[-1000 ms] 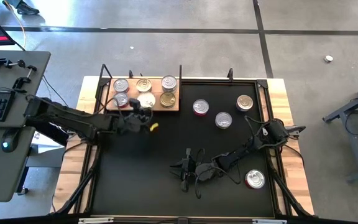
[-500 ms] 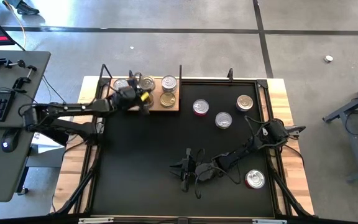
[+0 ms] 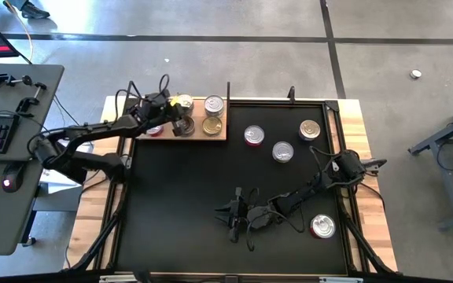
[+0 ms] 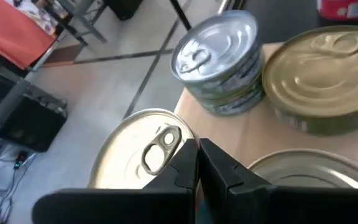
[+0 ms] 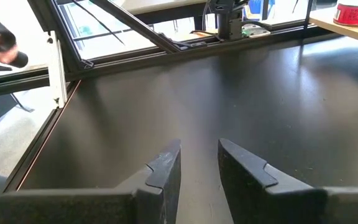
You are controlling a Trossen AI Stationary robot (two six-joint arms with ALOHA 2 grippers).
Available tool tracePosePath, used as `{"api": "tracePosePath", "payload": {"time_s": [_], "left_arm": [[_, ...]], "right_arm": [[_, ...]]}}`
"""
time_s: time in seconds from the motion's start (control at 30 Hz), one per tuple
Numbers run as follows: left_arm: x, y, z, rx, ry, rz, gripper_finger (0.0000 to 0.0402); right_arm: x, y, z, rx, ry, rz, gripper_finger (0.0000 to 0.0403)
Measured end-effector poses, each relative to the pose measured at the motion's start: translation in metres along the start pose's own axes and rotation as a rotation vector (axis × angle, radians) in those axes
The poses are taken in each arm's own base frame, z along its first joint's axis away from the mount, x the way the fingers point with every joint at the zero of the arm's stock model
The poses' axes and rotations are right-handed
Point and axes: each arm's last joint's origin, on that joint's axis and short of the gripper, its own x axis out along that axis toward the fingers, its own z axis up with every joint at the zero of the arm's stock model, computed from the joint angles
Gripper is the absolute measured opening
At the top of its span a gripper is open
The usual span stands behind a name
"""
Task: Stack canned seafood by type on shelf
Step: Stack the pink blue tuna can on the top of the other pink blue tuna can
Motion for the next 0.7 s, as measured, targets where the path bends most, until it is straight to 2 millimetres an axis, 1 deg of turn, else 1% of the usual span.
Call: {"api": "tracePosePath", "payload": {"time_s": [0.13, 0.23, 0.4, 0.6, 0.7], "left_arm": [[0.009, 0.0, -0.005, -0.003, 0.036, 0.004, 0.0], [0.01, -0.001, -0.006, -0.001, 0.048, 0.013, 0.0], [0.002, 0.0, -0.004, -0.017, 0.044, 0.014, 0.0], [-0.014, 0.002, 0.006, -0.015, -0.01, 0.028, 0.0], [-0.018, 0.004, 0.008, -0.017, -0.039, 0.02, 0.0]], "right_arm": [[0.0, 0.0, 0.0, 0.0, 0.0, 0.001, 0.0098], [0.0, 0.0, 0.0, -0.001, 0.001, 0.0, 0.0098], [0.0, 0.0, 0.0, -0.001, 0.002, 0.0, 0.0098], [0.0, 0.0, 0.0, -0.001, 0.003, 0.0, 0.0098], [0.0, 0.0, 0.0, -0.001, 0.003, 0.0, 0.0098]]}}
